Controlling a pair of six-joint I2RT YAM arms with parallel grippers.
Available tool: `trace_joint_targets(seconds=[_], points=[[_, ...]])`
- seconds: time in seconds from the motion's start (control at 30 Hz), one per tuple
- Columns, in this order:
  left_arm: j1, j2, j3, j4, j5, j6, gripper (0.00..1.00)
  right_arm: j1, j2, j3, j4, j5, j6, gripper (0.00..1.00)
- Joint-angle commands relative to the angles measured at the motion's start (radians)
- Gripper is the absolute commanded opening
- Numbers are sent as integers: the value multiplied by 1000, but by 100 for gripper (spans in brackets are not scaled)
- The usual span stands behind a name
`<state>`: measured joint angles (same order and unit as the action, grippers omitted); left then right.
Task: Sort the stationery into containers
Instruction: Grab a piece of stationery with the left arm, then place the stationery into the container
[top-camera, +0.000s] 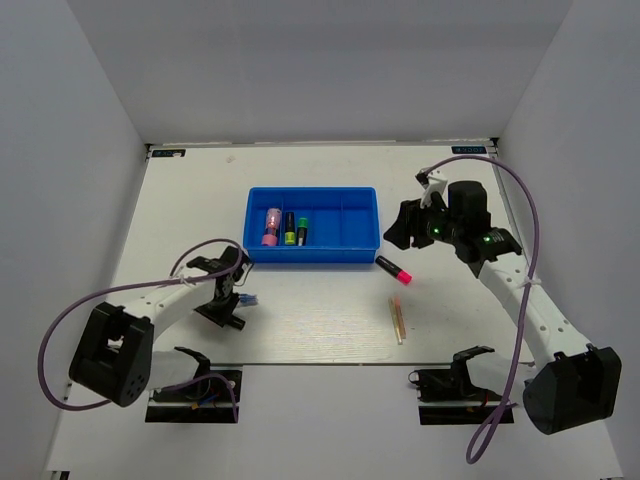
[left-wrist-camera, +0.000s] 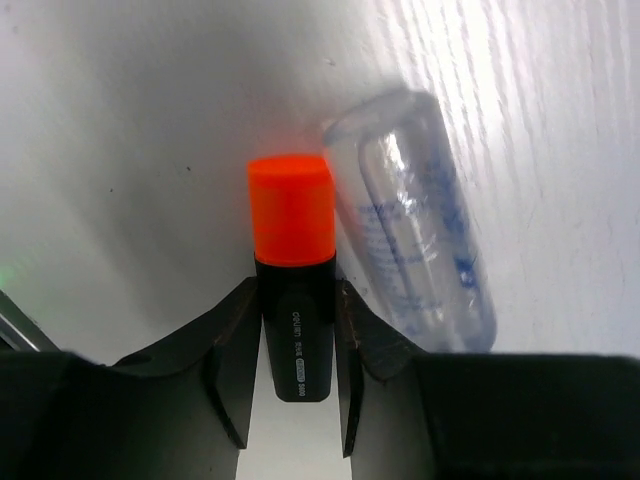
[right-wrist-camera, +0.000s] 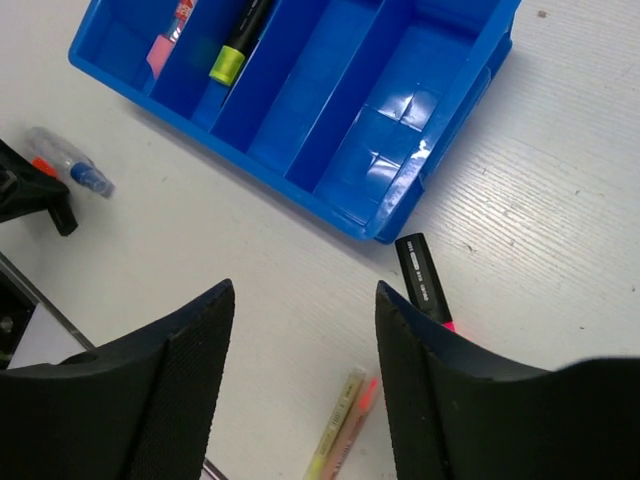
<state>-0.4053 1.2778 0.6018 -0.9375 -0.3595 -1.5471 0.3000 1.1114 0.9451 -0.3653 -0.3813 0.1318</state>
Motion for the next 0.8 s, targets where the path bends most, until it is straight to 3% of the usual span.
trace_joint_targets(seconds=[0.0, 0.03, 0.1, 0.17, 0.27, 0.3, 0.33, 0.37, 0.4, 0.43, 0.47, 0.5, 0.57, 0.63, 0.67, 0.7, 0.73, 0.77], points=[[-108, -4, -1, -39, 26, 106, 0, -18, -27, -9, -3, -48, -26, 63], [-130, -23, 57, -100, -31, 122, 0, -18, -28, -14, -7, -56, -34, 63], [-202, -79, 172, -199, -119, 159, 0, -32, -28, -20, -15, -88, -60, 35], [-286, -113, 228, -302, -208, 188, 0, -41, -21, -16, -27, -109, -84, 0], [-354, -144, 344, -336, -262, 269, 0, -56, 4, 15, -79, -179, -119, 0], [-362, -147, 392, -325, -263, 300, 0, -58, 14, 17, -95, -195, -127, 13], [-368, -132, 436, -301, -262, 332, 0, -62, 19, 17, -103, -203, -127, 41], [-369, -123, 478, -246, -240, 475, 0, -67, 33, 17, -118, -194, -165, 65], [-368, -92, 496, -207, -228, 534, 0, -70, 45, 17, -124, -183, -172, 75], [-363, -56, 557, -134, -195, 642, 0, -68, 51, 18, -133, -174, -188, 71], [-340, -34, 575, -33, -105, 718, 0, -73, 67, 20, -164, -169, -213, 55], [-325, 18, 593, 58, 13, 843, 0, -78, 71, 21, -170, -162, -221, 1], [-258, 152, 697, 161, 213, 1014, 0, -82, 80, 20, -191, -142, -234, 0], [-219, 245, 839, 146, 322, 1117, 0, -93, 67, 0, -193, -139, -236, 0], [-202, 385, 954, 87, 350, 1142, 0, -96, 58, -8, -184, -134, -238, 0], [-196, 432, 1074, 63, 358, 1169, 0, -94, 44, -14, -178, -133, -241, 6], [-193, 474, 1123, 48, 358, 1202, 0, -101, 30, -29, -172, -127, -241, 20], [-190, 589, 1223, 11, 358, 1208, 0, -102, 25, -35, -164, -120, -247, 27]])
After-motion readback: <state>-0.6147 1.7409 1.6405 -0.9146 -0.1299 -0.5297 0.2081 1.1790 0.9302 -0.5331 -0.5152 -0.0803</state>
